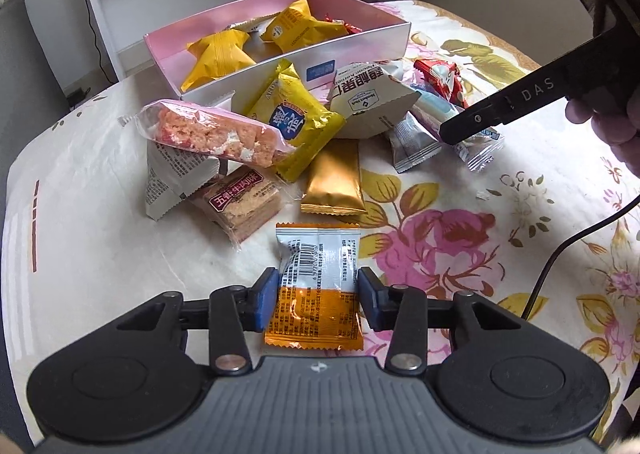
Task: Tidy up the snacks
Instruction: 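Lift both held packs and carry them toward the pink box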
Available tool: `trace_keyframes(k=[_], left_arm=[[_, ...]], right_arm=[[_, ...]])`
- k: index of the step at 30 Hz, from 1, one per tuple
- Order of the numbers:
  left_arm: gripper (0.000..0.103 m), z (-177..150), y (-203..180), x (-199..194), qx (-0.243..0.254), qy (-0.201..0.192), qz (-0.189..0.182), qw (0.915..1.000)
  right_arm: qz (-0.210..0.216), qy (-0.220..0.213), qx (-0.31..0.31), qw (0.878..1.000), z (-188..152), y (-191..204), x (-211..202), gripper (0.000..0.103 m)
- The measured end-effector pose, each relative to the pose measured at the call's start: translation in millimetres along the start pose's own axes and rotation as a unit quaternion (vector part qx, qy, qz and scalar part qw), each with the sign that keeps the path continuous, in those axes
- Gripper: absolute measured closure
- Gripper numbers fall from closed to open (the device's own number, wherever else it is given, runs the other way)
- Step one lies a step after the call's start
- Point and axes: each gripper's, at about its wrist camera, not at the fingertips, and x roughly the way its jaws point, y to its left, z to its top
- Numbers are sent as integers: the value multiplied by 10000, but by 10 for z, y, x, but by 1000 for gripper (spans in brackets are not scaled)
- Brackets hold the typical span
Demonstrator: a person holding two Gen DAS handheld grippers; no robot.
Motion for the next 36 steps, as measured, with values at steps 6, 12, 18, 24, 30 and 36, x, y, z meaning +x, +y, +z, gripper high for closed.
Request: trace_keyframes(k=[6, 12, 18, 24, 30, 36], left_arm=[[52, 15, -70, 28, -38, 43, 46, 10000], [53, 42, -172, 47, -182, 55, 293, 9994], [64, 71, -240, 46, -410, 98, 373, 9984], [67, 91, -196, 33, -712, 150, 253, 9970], [67, 106, -121, -31, -1058, 105, 149, 9942], [67, 133, -110, -148, -1196, -77, 86, 9928]], right_arm=[[-53, -22, -241, 9997, -73, 21, -53, 60], [-221, -171, -371, 9989, -69, 66, 42, 55], [-461, -230, -764, 9957, -100, 164, 53, 70], [-106, -179, -448, 9988, -47, 88, -74, 81], [127, -134, -244, 9995, -24, 43, -172, 84], [387, -108, 120, 9991, 3, -44, -278, 85]])
